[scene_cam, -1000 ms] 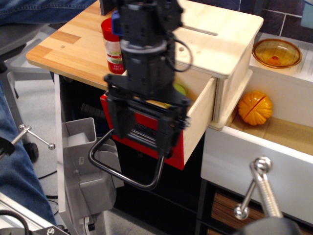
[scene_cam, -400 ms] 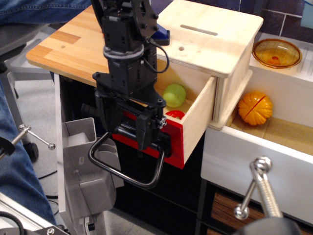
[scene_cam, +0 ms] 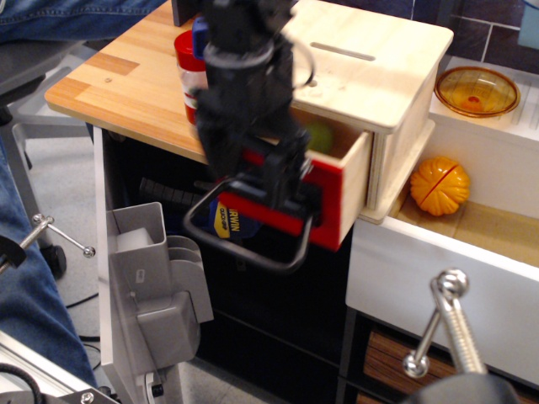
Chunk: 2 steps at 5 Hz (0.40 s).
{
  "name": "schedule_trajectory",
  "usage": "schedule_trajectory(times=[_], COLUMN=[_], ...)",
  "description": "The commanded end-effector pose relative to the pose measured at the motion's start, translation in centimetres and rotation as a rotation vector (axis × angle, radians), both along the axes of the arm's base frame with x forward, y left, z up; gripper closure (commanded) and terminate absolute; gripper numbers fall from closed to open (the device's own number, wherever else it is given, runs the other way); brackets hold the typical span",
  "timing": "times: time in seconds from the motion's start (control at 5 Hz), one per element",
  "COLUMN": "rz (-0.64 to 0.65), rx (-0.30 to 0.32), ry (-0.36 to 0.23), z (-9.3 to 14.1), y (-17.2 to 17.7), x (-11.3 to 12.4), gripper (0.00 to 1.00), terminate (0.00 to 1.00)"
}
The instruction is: Close drawer of box
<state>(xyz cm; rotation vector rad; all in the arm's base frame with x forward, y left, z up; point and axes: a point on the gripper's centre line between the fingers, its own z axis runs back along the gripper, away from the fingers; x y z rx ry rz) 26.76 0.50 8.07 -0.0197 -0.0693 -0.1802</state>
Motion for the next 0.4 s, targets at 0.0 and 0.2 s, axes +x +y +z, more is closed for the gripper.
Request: schedule_trajectory(times=[0.0,0.2], rz=[0.012,-0.003], rx=[0.008,0.020], ry=[-0.049,-0.060], z=[1.60,1.43], y=[-0.25,-0.33], x=[4.74,4.83], gripper=[0.00,0.00], terminate=[0.00,1.00])
